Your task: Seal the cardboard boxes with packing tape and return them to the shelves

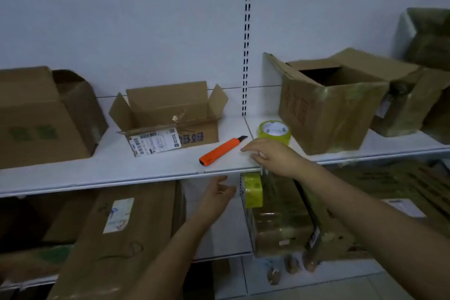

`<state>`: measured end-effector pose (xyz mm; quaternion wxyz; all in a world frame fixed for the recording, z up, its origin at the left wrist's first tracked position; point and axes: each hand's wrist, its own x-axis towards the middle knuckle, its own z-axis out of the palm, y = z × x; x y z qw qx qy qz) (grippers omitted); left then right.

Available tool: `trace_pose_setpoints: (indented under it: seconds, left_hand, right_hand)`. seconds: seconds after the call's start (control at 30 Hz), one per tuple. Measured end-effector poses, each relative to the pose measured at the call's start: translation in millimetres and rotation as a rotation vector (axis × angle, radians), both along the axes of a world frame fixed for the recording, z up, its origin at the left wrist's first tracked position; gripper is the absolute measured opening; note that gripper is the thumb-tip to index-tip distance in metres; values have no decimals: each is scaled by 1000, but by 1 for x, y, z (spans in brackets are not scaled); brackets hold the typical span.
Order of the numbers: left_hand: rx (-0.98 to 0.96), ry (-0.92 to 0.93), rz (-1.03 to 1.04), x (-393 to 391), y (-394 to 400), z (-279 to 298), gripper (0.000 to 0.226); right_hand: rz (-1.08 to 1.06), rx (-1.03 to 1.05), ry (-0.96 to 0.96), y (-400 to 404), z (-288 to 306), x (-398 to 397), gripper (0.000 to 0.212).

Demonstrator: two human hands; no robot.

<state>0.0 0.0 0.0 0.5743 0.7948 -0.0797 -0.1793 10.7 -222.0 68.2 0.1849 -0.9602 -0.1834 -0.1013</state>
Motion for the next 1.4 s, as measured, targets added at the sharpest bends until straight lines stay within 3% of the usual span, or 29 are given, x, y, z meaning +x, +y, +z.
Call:
trace_pose_setpoints:
  seconds: [0.13, 0.23, 0.33, 0.43, 0.6, 0.73, 0.97, 1.17, 1.4]
  left_hand:
    - [-213, 205, 46, 1, -42, 4, 49]
    - [-264, 262, 61, 2, -58, -6, 58]
    - [-301, 261, 43, 4, -60, -9, 28]
    - [-336, 369, -7, 9, -57, -8, 14]
    - [-421, 593, -59, 15, -48, 17, 25]
    - [-403, 717, -80, 17, -40, 34, 15]
    - [-367, 785, -78, 13, -35, 55, 25]
    - [-512, 888, -26, 11, -28, 62, 27]
    - [-530, 884, -33, 6, -24, 71, 29]
  right_hand:
    - [8, 57, 124, -11, -29, 16, 39]
    - [-8, 171, 164, -15, -46, 24, 45]
    - [-13, 193, 180, -17, -52, 29, 51]
    - [-28, 216, 180, -16, -55, 30, 56]
    - [-66, 278, 177, -13, -56, 29, 55]
    - [-103, 295, 168, -12, -56, 28, 49]
    - [-116, 244, 151, -12, -55, 28, 50]
    - [-109, 219, 130, -11, -53, 24, 52]
    - [-116, 209, 99, -11, -55, 23, 51]
